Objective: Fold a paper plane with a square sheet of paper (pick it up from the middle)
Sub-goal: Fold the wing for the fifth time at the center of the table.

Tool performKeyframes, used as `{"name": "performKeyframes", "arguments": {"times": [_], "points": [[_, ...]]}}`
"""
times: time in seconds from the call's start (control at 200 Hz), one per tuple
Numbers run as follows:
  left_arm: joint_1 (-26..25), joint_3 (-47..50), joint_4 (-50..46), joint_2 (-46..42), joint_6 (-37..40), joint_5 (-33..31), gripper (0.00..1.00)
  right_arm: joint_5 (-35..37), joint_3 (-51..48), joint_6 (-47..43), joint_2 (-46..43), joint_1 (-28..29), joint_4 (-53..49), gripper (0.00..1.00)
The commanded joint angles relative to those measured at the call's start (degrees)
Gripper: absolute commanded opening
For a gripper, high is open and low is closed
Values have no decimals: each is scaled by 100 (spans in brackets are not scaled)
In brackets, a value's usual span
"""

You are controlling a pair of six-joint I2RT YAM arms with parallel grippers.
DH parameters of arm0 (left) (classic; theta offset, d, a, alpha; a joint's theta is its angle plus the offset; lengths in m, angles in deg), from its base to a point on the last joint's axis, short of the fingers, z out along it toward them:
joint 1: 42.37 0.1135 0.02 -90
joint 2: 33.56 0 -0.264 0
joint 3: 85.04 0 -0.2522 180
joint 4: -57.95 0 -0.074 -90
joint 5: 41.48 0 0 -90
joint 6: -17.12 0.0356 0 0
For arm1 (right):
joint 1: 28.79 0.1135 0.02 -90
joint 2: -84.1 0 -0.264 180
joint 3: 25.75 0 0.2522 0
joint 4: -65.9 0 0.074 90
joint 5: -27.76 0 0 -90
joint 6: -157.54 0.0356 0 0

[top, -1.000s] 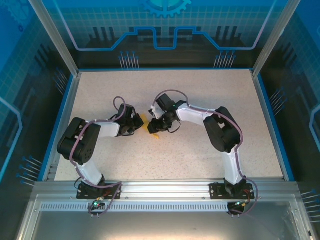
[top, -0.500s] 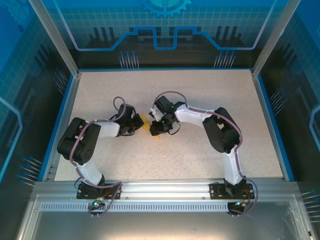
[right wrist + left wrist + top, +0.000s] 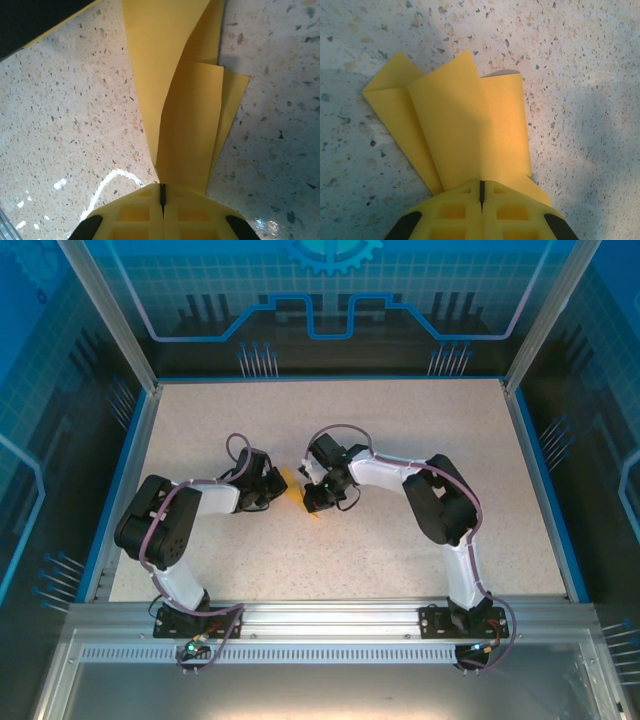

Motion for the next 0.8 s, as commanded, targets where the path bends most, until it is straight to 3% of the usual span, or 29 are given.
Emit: {"name": "performKeyframes", "arguments": {"times": [0.0,0.16,0.39,0.795], "points": [[36,-1,-568,231,63,-306,4,-216,-85,-4,98,-34,2,3],[41,-24,-575,254,78,-295,4,9,-108,-230,-103,-20,-48,14],[38,-43,-577,283,79,-284,4,917,-55,-642,-250,209,-249,21],[41,-41,-593,259,88,-290,4,1448,51,-888,-134,432,-391,22]]}}
